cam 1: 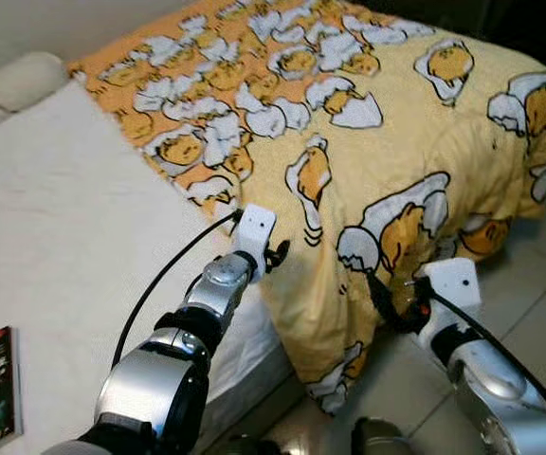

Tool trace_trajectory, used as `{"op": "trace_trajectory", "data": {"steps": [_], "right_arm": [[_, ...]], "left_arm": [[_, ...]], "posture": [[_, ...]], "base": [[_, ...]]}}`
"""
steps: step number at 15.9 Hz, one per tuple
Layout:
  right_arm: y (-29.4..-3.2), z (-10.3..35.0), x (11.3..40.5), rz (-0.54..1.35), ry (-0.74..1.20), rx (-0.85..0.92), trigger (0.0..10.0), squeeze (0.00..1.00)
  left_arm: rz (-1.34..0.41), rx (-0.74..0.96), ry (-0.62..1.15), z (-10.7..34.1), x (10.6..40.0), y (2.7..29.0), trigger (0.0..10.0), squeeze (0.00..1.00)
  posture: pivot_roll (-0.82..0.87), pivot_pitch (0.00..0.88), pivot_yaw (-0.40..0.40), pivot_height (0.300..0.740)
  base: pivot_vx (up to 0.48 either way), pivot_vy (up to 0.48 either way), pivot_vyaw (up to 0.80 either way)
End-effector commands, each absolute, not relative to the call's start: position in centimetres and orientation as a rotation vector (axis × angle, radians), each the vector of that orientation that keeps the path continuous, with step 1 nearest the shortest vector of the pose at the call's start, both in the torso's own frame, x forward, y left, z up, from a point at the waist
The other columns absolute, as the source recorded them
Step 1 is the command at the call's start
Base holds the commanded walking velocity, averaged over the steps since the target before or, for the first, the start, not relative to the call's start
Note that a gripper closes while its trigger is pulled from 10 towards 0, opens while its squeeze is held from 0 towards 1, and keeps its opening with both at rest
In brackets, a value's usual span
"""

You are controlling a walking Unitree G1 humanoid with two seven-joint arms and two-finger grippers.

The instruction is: Clean up the room

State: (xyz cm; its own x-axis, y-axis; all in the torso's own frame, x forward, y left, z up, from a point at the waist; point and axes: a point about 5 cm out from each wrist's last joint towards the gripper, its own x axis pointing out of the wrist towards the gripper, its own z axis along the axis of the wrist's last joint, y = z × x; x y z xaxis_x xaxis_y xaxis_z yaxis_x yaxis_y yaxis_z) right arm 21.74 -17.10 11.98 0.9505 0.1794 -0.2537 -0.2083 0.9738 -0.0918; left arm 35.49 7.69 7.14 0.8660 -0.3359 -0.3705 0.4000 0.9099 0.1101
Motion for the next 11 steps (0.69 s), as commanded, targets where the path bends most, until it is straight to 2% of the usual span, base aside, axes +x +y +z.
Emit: {"op": "trace_trajectory", "data": {"steps": [1,4,8,9,11], "right_arm": [[-16.7,12.8,20.6,0.211,0.252,-0.101,10.0,0.00],[-16.7,13.6,19.7,0.231,0.262,-0.104,10.0,0.00],[-16.7,13.7,19.7,0.247,0.275,-0.111,10.0,0.00],[-16.7,13.8,19.8,0.252,0.279,-0.112,10.0,0.00],[-16.6,13.8,20.0,0.257,0.283,-0.110,10.0,0.00]], "left_arm": [[-0.342,0.215,0.422,5.9,35.1,9.2,10.0,0.00],[-0.362,0.130,0.524,3.6,33.4,8.5,10.0,0.00],[-0.501,0.205,0.639,0.3,30.0,6.9,10.0,0.00],[-0.557,0.156,0.685,-0.7,28.7,6.3,10.0,0.00],[-0.627,0.119,0.696,-1.0,28.1,5.7,10.0,0.00]], "posture": [[-0.29,0.270,0.213,0.740],[-0.31,0.285,0.198,0.740],[-0.31,0.271,0.177,0.740],[-0.31,0.259,0.174,0.740],[-0.29,0.242,0.174,0.740]], "base": [[0.000,0.000,0.00],[0.000,0.000,0.00],[0.000,0.000,0.00],[0.000,0.000,0.00],[0.000,0.000,0.00]]}}
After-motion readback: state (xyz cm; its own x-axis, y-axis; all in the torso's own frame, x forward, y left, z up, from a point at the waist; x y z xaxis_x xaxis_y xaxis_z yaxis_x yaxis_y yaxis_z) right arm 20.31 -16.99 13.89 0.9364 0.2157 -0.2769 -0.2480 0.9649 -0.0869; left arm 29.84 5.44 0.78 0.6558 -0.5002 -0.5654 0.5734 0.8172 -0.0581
